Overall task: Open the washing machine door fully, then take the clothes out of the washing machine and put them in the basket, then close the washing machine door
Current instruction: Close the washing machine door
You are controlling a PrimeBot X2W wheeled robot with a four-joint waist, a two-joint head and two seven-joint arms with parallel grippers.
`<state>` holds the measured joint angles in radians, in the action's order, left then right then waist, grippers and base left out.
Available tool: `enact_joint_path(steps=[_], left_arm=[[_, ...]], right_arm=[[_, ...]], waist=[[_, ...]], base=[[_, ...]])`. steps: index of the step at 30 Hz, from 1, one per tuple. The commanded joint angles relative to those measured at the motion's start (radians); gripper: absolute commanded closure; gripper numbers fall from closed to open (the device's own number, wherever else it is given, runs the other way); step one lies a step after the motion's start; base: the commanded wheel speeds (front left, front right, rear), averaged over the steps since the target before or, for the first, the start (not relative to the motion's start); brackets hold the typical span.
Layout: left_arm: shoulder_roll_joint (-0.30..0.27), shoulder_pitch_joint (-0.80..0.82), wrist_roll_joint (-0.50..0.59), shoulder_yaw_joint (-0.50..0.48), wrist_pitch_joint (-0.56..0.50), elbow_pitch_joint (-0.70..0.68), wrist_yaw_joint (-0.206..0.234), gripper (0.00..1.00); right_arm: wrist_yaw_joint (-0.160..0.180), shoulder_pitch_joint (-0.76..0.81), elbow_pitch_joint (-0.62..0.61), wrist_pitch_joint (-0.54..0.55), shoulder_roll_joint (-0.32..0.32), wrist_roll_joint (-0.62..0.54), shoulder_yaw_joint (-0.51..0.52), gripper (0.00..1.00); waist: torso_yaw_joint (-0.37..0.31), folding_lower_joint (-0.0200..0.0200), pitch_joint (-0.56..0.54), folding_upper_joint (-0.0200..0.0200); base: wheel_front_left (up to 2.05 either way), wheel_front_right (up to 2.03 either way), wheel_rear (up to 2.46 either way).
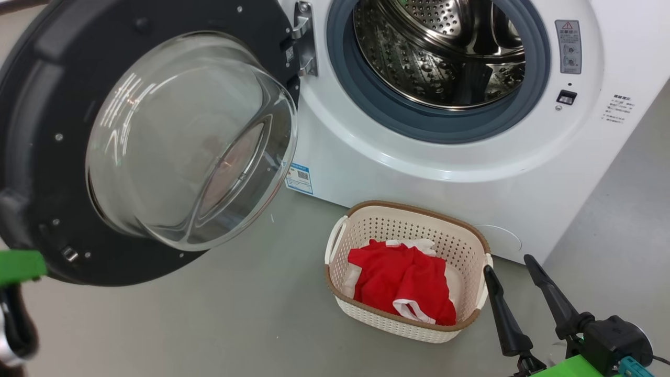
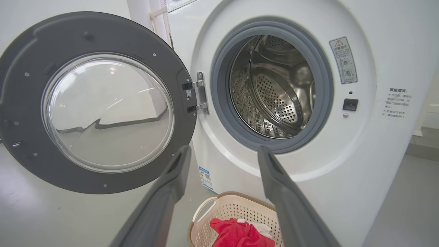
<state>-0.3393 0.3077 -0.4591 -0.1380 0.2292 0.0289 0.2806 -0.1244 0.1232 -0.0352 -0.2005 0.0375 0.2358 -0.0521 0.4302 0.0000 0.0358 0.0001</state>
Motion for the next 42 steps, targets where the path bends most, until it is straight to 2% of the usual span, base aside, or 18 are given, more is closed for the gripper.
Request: enact_joint_path(steps=[1,10,11,12,14,15,17,24,30,42], left_arm=[[-0.054,0.079,-0.026,-0.055,-0.001,0.027,-0.022,1.00],[-0.079,0.259,-0.238,-0.167,-0.090,0.298,-0.092,1.00],[-0.082,0.298,-0.297,-0.200,-0.122,0.350,-0.105,1.00],[-0.097,0.364,-0.412,-0.263,-0.202,0.450,-0.134,1.00],[-0.099,0.381,-0.444,-0.282,-0.224,0.475,-0.140,1.00],[-0.119,0.460,-0.604,-0.357,-0.386,0.605,-0.164,1.00],[-0.126,0.480,-0.641,-0.375,-0.429,0.637,-0.164,1.00],[-0.159,0.514,-0.703,-0.401,-0.525,0.736,-0.170,1.00],[-0.176,0.515,-0.713,-0.384,-0.598,0.809,-0.177,1.00],[-0.174,0.509,-0.736,-0.356,-0.708,0.840,-0.235,1.00]], right_arm=[[-0.006,-0.017,-0.030,0.002,0.013,-0.012,-0.025,0.00],[-0.006,-0.025,-0.031,0.009,0.013,-0.018,-0.029,0.00],[-0.006,-0.024,-0.032,0.012,0.013,-0.020,-0.030,0.00],[-0.006,-0.021,-0.038,0.018,0.013,-0.021,-0.028,0.00],[-0.006,-0.020,-0.040,0.019,0.013,-0.022,-0.027,0.00],[-0.006,-0.011,-0.048,0.028,0.013,-0.025,-0.026,0.00],[-0.006,-0.009,-0.051,0.031,0.013,-0.024,-0.029,0.00],[-0.006,-0.008,-0.061,0.043,0.018,-0.020,-0.039,0.00],[-0.006,-0.001,-0.069,0.051,0.023,-0.015,-0.046,0.00],[-0.006,0.006,-0.075,0.050,0.023,-0.015,-0.038,0.00]], waist=[[-0.008,0.0000,0.005,-0.0001],[-0.045,0.0000,0.012,-0.0001],[-0.054,0.0000,0.009,-0.0001],[-0.068,0.0000,0.005,-0.0001],[-0.071,0.0000,0.004,-0.0001],[-0.085,0.0000,-0.002,-0.0001],[-0.090,0.0000,-0.002,-0.0001],[-0.114,0.0000,-0.005,-0.0001],[-0.138,0.0000,-0.009,-0.0001],[-0.158,0.0000,-0.008,-0.0001]], base=[[0.00,0.00,0.00],[0.00,0.00,0.00],[0.00,0.00,0.00],[0.00,0.00,0.00],[0.00,0.00,0.00],[0.00,0.00,0.00],[0.00,0.00,0.00],[0.00,0.00,0.00],[0.00,0.00,0.00],[0.00,0.00,0.00]])
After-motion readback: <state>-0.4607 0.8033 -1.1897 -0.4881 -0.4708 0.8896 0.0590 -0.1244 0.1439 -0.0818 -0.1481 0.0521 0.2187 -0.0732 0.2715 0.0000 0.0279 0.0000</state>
